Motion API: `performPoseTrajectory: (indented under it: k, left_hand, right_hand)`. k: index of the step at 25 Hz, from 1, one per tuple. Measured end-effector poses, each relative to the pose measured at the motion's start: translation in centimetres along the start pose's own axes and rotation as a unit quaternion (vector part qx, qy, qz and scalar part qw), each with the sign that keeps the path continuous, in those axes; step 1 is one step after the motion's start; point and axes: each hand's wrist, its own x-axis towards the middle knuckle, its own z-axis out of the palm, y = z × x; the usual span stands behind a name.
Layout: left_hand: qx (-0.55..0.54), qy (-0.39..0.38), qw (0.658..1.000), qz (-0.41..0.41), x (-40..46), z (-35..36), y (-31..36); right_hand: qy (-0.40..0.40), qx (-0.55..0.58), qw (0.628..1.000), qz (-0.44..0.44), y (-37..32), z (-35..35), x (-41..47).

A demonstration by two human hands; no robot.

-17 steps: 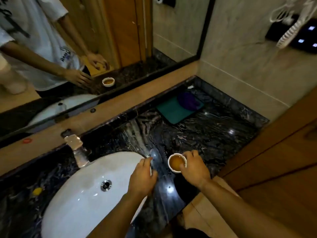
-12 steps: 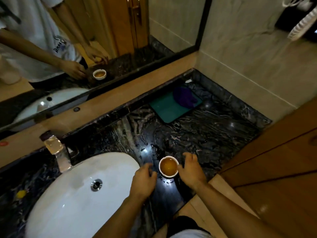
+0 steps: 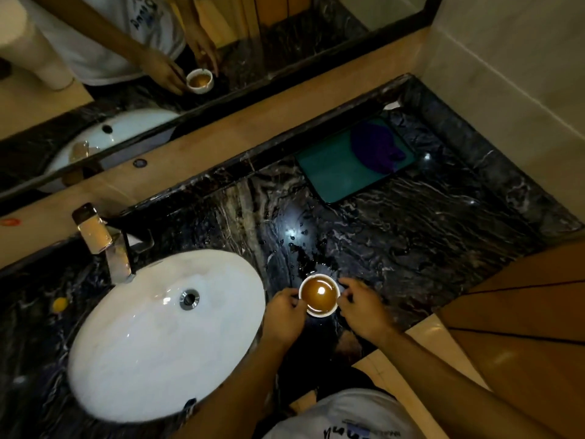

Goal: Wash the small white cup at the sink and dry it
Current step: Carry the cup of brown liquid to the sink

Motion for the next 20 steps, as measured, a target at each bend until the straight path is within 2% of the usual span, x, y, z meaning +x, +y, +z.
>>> performPoseTrajectory:
  k: [4,10,16,20]
  left_hand:
    - [-0.003,0.008,1.000,-0.013,0.3,0.6,0.1]
    - [-0.029,0.037,0.999,-0.023,0.3,1.1,0.4]
    - [-0.074,0.062,0.993,-0.067,-0.3,1.3,-0.3]
    - [-0.124,0.099,0.982,-0.101,-1.8,0.1,-1.1]
  right_hand:
    - [0.016,-0.022,0.999,-0.028,0.0,0.7,0.1]
    - [0.041,-0.003,0.999,-0.023,-0.5,1.0,0.4]
    - [0.036,0.008,0.999,-0.029,-0.9,0.8,-0.4]
    - [0.005,0.011,0.999,-0.046,-2.4,0.5,-1.5]
